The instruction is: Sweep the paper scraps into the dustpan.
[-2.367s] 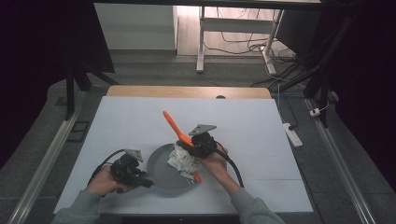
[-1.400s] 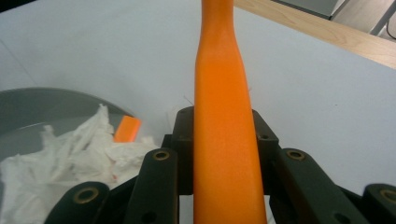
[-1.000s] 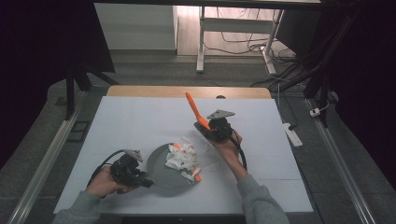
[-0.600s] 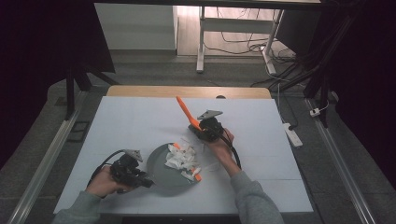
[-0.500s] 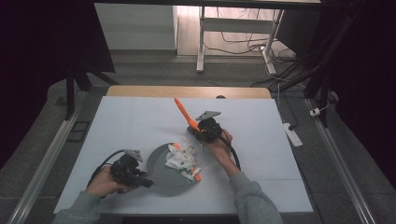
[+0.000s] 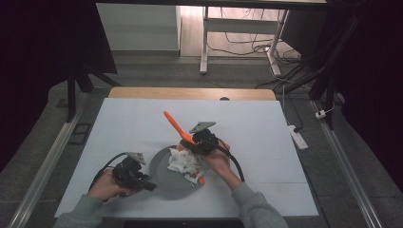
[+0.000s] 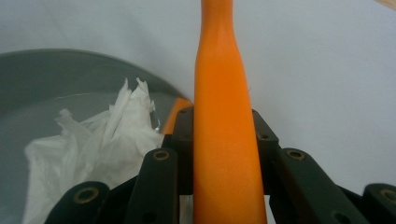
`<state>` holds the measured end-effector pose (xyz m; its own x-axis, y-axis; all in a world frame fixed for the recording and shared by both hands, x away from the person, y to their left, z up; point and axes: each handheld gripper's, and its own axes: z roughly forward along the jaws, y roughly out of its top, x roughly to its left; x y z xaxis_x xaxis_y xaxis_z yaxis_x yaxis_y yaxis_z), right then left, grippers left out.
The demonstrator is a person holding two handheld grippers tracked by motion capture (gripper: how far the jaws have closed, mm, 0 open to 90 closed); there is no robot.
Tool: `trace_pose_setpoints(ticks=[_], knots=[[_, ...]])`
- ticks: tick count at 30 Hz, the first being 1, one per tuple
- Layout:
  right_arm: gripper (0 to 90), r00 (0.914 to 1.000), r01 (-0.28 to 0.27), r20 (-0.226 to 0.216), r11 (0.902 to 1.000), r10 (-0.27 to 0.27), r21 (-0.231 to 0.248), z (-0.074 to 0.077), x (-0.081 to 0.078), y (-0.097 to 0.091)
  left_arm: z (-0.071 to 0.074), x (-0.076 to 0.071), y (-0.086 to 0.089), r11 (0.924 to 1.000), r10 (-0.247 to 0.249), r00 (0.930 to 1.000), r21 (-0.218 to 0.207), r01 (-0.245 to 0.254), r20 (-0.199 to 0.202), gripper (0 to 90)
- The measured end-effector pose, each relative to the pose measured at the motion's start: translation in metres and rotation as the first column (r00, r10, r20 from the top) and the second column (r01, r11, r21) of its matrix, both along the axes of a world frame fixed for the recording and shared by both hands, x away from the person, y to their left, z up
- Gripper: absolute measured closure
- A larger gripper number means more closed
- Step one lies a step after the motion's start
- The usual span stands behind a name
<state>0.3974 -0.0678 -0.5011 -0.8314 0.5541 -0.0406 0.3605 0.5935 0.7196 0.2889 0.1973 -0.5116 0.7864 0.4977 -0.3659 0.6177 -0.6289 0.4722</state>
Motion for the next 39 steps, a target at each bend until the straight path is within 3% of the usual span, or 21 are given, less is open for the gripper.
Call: trace_pose_setpoints(ticks=[7,12,16,22,29,35,39], knots=[[70.6,0.9982,-0.058,-0.011,0.9979,0.059,0.029,0.005,-0.024,0.008,0.000,0.000,0.000,1.0000,0.001,1.0000,0.001,-0.001,0.002,61.5],[70.6,0.9980,-0.044,0.049,0.9951,0.040,0.088,0.024,-0.030,-0.001,0.000,-0.001,-0.001,1.0000,0.004,1.0000,0.000,-0.004,-0.001,61.6],[70.5,0.9970,0.005,0.076,0.9934,-0.014,0.115,0.034,-0.025,-0.016,0.000,-0.001,0.000,1.0000,0.001,1.0000,0.001,-0.001,0.001,61.5],[70.5,0.9902,0.091,0.095,0.9899,-0.102,0.108,0.036,-0.010,-0.041,0.000,-0.001,-0.001,1.0000,0.002,1.0000,0.002,-0.002,0.001,61.6],[70.5,0.9700,0.229,0.061,0.9693,-0.235,0.088,0.022,0.015,-0.070,-0.001,-0.001,-0.001,1.0000,0.001,1.0000,0.002,-0.001,-0.001,61.6],[70.5,0.9597,0.277,0.036,0.9599,-0.279,0.040,0.008,0.027,-0.080,-0.001,-0.001,-0.001,1.0000,0.002,1.0000,0.002,-0.002,-0.002,61.6],[70.6,0.9615,0.274,0.014,0.9614,-0.274,0.022,0.002,0.030,-0.076,-0.001,-0.001,-0.001,1.0000,0.002,1.0000,0.003,-0.002,-0.002,61.6]])
